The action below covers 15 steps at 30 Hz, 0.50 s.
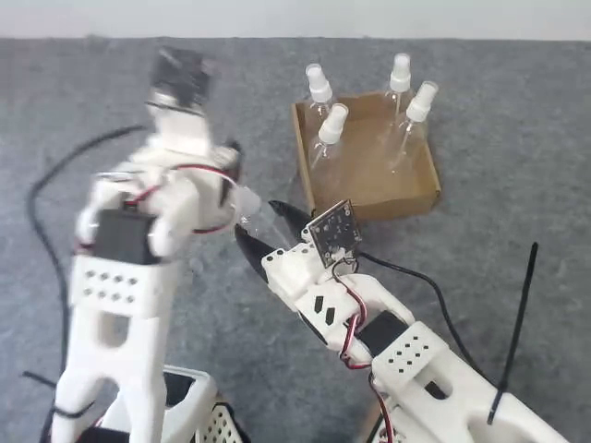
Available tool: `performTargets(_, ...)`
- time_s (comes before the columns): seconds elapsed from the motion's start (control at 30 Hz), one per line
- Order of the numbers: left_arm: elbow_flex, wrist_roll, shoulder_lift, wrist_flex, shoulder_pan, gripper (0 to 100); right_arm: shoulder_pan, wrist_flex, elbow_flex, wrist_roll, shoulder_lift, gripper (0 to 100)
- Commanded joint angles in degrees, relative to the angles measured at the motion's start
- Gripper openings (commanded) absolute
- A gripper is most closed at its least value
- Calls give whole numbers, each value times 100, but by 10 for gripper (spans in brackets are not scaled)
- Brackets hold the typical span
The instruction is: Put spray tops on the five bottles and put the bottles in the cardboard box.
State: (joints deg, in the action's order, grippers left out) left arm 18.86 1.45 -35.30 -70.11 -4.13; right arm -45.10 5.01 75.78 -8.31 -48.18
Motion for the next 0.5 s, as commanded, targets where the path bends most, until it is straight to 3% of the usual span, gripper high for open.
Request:
performTargets(0.0, -1305, 9, -185, -545, 536, 95, 92, -31, -79, -62, -224, 6)
performTargets(0.2, -382, 9, -1398, -563, 677, 95, 295, -224, -457, 369, -242, 6)
performTargets(0.47, 2923, -9, -3684, 1222, 624, 95, 963, -2053, -2479, 457, -207, 6)
